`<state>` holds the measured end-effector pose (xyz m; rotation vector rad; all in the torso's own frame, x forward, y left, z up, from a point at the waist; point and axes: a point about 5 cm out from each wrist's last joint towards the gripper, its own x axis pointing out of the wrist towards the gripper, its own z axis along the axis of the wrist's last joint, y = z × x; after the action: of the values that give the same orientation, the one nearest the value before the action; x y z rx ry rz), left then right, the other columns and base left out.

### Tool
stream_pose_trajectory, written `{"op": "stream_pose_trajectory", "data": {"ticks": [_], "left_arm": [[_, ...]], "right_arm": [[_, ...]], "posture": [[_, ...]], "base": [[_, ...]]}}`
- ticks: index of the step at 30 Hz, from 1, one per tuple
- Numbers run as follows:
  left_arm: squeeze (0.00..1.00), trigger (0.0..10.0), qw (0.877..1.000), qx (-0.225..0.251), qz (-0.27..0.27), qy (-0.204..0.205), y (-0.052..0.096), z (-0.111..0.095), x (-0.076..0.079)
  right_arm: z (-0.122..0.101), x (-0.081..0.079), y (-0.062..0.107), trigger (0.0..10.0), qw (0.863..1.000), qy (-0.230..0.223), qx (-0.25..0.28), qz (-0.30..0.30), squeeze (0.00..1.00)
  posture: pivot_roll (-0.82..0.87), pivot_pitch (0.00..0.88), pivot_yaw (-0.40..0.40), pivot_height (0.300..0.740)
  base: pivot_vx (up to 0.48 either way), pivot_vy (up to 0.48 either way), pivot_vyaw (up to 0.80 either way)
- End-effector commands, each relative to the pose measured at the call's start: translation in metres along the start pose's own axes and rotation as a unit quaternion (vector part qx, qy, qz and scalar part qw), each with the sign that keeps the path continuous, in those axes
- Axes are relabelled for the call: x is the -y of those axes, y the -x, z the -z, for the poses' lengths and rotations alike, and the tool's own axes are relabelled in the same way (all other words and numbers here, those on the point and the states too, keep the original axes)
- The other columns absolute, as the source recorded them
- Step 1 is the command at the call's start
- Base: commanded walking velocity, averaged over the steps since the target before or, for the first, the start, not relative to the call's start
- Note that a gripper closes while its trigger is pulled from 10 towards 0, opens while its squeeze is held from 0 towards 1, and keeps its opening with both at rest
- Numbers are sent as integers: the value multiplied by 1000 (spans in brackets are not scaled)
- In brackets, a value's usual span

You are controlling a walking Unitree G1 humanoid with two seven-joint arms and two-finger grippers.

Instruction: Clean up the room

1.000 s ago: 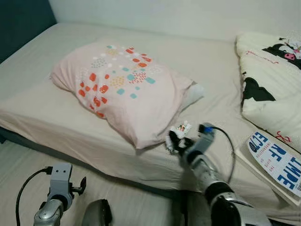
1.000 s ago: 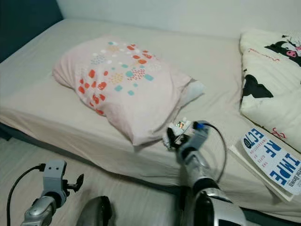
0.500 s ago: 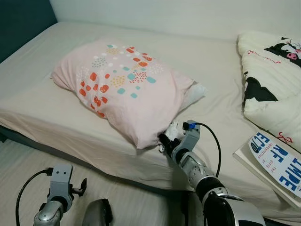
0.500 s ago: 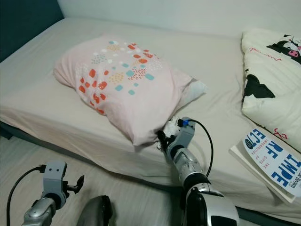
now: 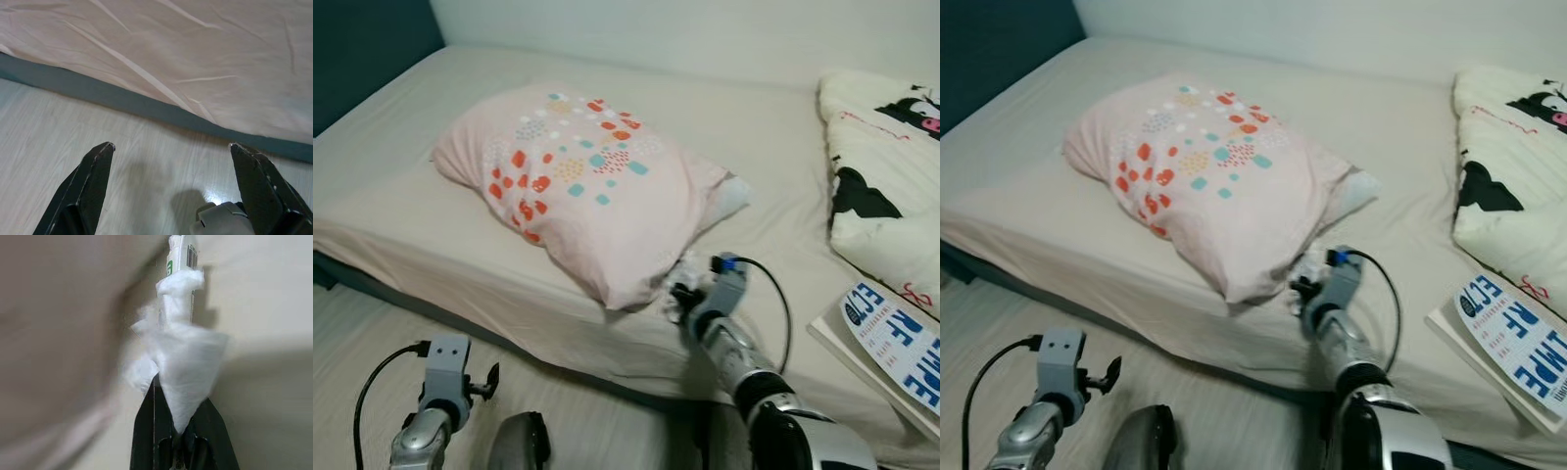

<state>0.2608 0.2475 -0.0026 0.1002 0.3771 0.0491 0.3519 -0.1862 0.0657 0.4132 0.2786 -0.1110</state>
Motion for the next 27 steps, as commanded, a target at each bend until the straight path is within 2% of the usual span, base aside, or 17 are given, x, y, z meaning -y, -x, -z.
{"op": "stream_pose_trajectory", "data": {"ticks": [1, 2, 4, 6, 8, 9, 10, 11, 12, 13, 14, 18, 20, 23, 24, 25, 27], "left_arm": [[0, 10000, 1000, -23, 1, 7, 2, 8, 4], [0, 10000, 1000, -23, 1, 7, 2, 8, 4], [0, 10000, 1000, -23, 3, 9, 0, 7, 7], [0, 10000, 1000, -24, 7, 11, -1, 7, 12], [0, 10000, 1000, -24, 7, 11, -1, 7, 12], [0, 10000, 1000, -26, 10, 14, -4, 5, 17], [0, 10000, 999, -27, 10, 16, -5, 4, 18], [0, 10000, 999, -27, 9, 18, -6, 3, 19], [0, 10000, 999, -28, 8, 21, -7, 2, 20], [0, 10000, 999, -30, 5, 25, -8, 1, 20], [0, 10000, 999, -30, 5, 25, -8, 1, 20], [0, 10000, 997, -48, -29, 49, -12, 0, 17], [0, 10000, 997, -51, -37, 53, -12, -1, 16], [0, 10000, 994, -60, -64, 70, -15, -5, 11], [0, 10000, 994, -60, -64, 70, -15, -5, 11], [0, 10000, 992, -71, -77, 77, -16, -5, 9], [0, 10000, 990, -76, -85, 81, -16, -5, 6]], "right_arm": [[5, 42, 11, 0, 993, 15, 1, 119, 0], [5, 42, 11, 0, 993, 15, 1, 119, 0], [3, 65, 19, 0, 982, 24, 8, 186, 0], [1, 76, 24, 0, 977, 36, 17, 212, 0], [1, 76, 24, 0, 977, 36, 17, 212, 0], [-10, 71, 22, 235, 979, 48, 51, 190, 0], [-16, 65, 20, 235, 982, 51, 68, 170, 0], [-23, 54, 16, 1961, 986, 45, 88, 133, 0], [-29, 42, 13, 2314, 989, 39, 105, 95, 0], [-36, 29, 10, 0, 990, 33, 121, 59, 0], [-36, 29, 10, 0, 990, 33, 121, 59, 0], [-71, -23, 7, 0, 979, 25, 188, -78, 0], [-77, -33, 7, 0, 975, 26, 198, -97, 0], [-98, -71, 12, 0, 956, 36, 229, -181, 0], [-98, -71, 12, 0, 956, 36, 229, -181, 0], [-105, -89, 16, 0, 944, 47, 240, -219, 0], [-108, -99, 19, 0, 937, 55, 245, -243, 0]], "posture": [[117, 123, -3, 469], [117, 123, -3, 469], [104, 114, -1, 469], [96, 106, -1, 469], [96, 106, -1, 469], [85, 84, -5, 469], [83, 79, -5, 469], [78, 69, -5, 469], [78, 69, -5, 469], [73, 58, -4, 469], [73, 58, -4, 469], [69, 34, -13, 479], [71, 29, -15, 484], [80, 3, -27, 499], [80, 3, -27, 499], [83, 0, -30, 508], [87, 0, -32, 513]], "base": [[0, 0, 0], [0, 0, 0], [0, 0, 0], [0, 0, 0], [0, 0, 0], [0, 0, 0], [0, 0, 0], [0, 0, 0], [0, 0, 0], [0, 0, 0], [0, 0, 0], [0, 0, 0], [0, 0, 0], [0, 0, 0], [0, 0, 0], [-398, 0, 0], [-439, 0, 0]]}}
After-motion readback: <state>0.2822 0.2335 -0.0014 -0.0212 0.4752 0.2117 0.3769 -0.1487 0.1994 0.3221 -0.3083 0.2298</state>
